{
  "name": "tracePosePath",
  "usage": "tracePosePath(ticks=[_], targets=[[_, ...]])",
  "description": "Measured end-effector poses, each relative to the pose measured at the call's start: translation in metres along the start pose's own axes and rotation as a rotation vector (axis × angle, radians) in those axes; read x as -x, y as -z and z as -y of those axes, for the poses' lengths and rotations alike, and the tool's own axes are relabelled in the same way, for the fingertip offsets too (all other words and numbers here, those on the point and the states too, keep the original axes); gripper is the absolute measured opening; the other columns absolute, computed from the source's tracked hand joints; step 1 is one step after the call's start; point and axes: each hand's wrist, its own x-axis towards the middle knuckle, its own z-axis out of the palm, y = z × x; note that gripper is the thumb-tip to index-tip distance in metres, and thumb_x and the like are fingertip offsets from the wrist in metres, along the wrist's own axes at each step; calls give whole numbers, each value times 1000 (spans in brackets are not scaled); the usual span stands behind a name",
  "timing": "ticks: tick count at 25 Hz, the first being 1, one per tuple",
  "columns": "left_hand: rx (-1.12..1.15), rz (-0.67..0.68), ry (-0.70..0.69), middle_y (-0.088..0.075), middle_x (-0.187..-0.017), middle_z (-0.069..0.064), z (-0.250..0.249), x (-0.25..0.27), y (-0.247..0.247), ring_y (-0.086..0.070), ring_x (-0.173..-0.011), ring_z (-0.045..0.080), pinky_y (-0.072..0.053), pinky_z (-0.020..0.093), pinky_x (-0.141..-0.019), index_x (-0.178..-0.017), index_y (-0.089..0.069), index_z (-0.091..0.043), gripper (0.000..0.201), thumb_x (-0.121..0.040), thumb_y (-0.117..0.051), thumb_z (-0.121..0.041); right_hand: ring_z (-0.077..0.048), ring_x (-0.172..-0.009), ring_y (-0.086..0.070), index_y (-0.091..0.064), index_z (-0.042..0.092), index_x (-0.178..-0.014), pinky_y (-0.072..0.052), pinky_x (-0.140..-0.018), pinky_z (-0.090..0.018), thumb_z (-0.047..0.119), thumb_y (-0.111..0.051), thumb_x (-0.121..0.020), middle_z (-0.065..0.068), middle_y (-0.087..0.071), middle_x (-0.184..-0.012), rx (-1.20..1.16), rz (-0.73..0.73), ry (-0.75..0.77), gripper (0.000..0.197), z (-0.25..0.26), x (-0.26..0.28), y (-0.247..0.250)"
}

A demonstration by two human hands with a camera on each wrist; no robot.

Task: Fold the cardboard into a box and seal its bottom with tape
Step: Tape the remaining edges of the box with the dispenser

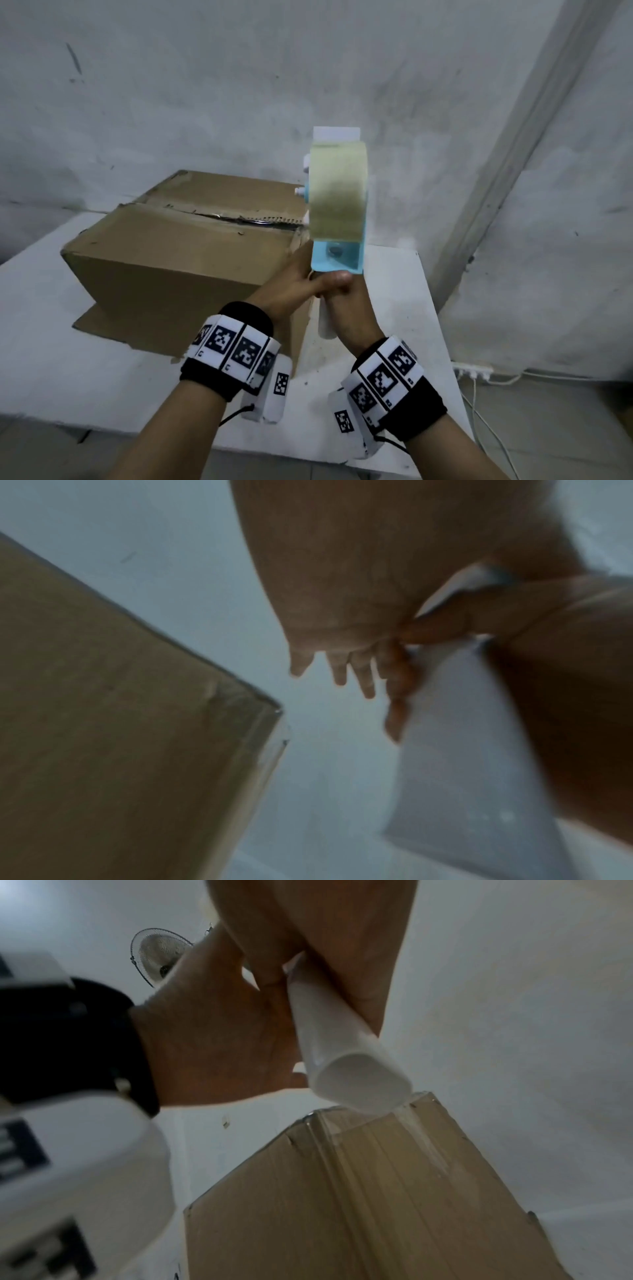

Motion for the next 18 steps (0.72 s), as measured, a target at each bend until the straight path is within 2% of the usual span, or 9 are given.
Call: tracePosePath(ticks=[2, 3, 4, 6, 8, 12, 14, 16, 18], targets=[[-268, 64, 26, -31, -151, 1, 13, -11, 8, -20, -143, 14, -16, 44, -119, -137, -32, -38, 92, -59, -36, -86, 1, -73, -57, -51, 1, -102, -47, -64, -13, 21, -56, -77, -4, -57, -87, -96, -80, 24, 32, -5, -9, 7], [-405, 66, 111, -14, -157, 2, 22, -16, 9, -5, -146, 16, -5, 45, -120, -145, -19, -28, 106, -60, -24, -90, 1, -66, -56, -50, 3, -96, -47, -61, -14, 13, -58, -79, -4, -56, -81, -132, -117, 0, 21, -6, -12, 10], [-564, 57, 201, -4, -158, 4, 30, -21, 7, 1, -146, 18, -1, 42, -121, -148, -9, -18, 102, -70, -21, -83, -2, -58, -53, -50, 7, -88, -45, -58, -17, 2, -56, -82, -3, -54, -73, -150, -153, -27, 10, -8, -14, 14], [-802, -59, 336, 1, -157, 13, 42, -30, -4, -1, -146, 24, -4, 36, -120, -147, -1, -4, 69, -96, -29, -42, -12, -53, -48, -49, 12, -71, -41, -58, -26, -9, -49, -83, -3, -49, -62, -125, -232, -101, 25, -14, -16, 23], [-944, -189, 356, 0, -157, 16, 45, -39, -16, -5, -145, 27, -6, 37, -119, -145, 3, 1, 57, -97, -24, -14, -14, -51, -45, -47, 14, -65, -39, -60, -29, -10, -46, -84, -3, -47, -59, -138, -252, -148, 30, -21, -18, 32], [-1154, -311, 442, -8, -155, 20, 46, -52, -32, -8, -145, 30, -4, 39, -119, -145, -1, 4, 53, -97, -21, -9, -16, -54, -46, -47, 14, -67, -39, -61, -29, -7, -48, -86, -4, -48, -60, -116, -214, -190, 28, -38, -29, 45], [-1142, -391, 363, -29, -147, 26, 56, -56, -33, -30, -139, 32, -19, 39, -117, -141, -20, 9, 52, -92, -36, -2, -17, -56, -46, -47, 15, -67, -39, -64, -31, -5, -48, -87, -4, -48, -61, -87, -169, -198, 28, -45, -42, 56], [-1155, -467, 336, -61, -117, 30, 61, -59, -32, -62, -109, 35, -46, 44, -98, -120, -53, 12, 41, -80, -47, 4, -17, -58, -46, -48, 15, -68, -39, -65, -31, -5, -48, -87, -5, -48, -62, -66, -116, -207, 28, -52, -57, 68], [-1133, -448, 420, -61, -119, 27, 43, -68, -37, -60, -113, 32, -45, 44, -99, -120, -53, 10, 43, -83, -33, -1, -16, -57, -46, -48, 14, -70, -40, -62, -28, -4, -48, -87, -5, -47, -63, -56, -60, -217, 25, -57, -72, 79]])
